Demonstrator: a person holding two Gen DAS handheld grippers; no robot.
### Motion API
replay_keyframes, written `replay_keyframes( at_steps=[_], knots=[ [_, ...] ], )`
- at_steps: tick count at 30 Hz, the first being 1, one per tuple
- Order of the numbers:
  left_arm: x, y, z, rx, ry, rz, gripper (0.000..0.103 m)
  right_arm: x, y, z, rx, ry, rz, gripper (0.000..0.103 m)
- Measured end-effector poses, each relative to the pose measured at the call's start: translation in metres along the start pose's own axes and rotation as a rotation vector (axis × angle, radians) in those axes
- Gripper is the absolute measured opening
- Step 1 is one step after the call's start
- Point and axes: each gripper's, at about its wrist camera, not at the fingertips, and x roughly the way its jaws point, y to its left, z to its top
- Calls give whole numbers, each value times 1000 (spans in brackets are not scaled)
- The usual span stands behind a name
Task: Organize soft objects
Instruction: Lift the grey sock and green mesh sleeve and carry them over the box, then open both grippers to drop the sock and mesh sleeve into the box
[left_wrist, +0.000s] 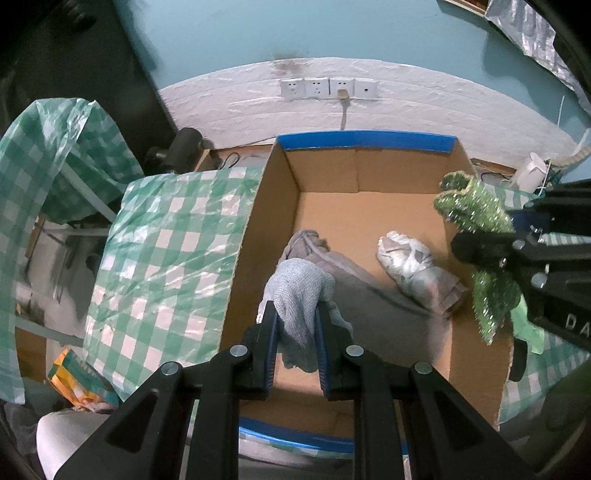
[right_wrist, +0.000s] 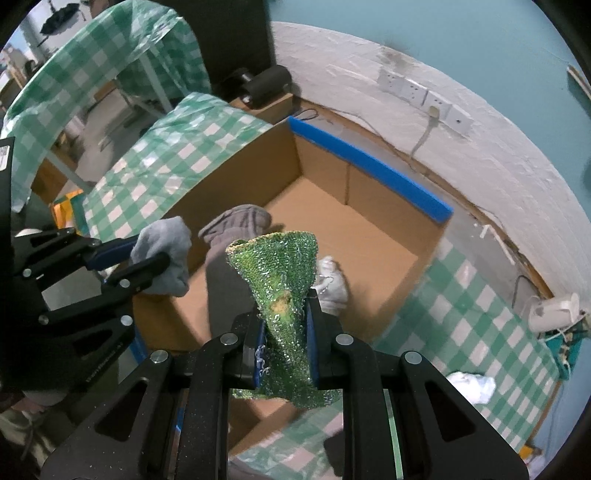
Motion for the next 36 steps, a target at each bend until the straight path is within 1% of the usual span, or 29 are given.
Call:
replay_keyframes(
  at_steps=[2,3,4,5,6,7,8,9,10,11,12,14,17,20,24,32,36],
  knots=[
    [3,2,0,-8,8,6,21,5,1,-1,4,8,7,17],
    [4,3,0,-15,12,10,25,6,1,-1,5,8,6,18],
    [5,4,0,-23,17,15,28,8,1,-2,6,9,3,24],
    [5,4,0,-25,19,16,32,9,1,-2,7,11,1,33],
    [6,4,1,-29,20,16,37,9,0,-3,9,10,-4,36],
    [6,4,1,-31,20,19,39,8,-1,-3,15,5,-8,45],
    [6,5,1,-31,16,22,44,8,-2,-3,22,1,-12,53],
    [5,4,1,-31,12,26,51,7,-3,-4,25,-3,-18,55],
    [5,4,2,-31,10,32,54,6,-4,-3,26,-5,-23,58],
    [5,4,2,-32,8,35,58,5,-6,-4,31,-8,-29,58],
    [5,4,2,-32,5,36,60,5,-7,-4,36,-10,-31,59],
    [4,3,3,-30,6,37,60,3,-10,-4,42,-10,-34,61],
    [5,1,3,-23,5,40,64,2,-14,-6,54,-14,-38,61],
    [4,-4,4,-10,2,40,65,-1,-18,-8,67,-17,-34,62],
    [3,-10,5,4,-7,39,70,-7,-23,-11,76,-26,-36,63],
    [-3,-26,13,10,-15,3,74,-22,-39,-23,102,-53,-47,66],
    [-11,-38,16,28,-38,-23,76,-27,-54,-32,129,-56,-65,67]
  ],
)
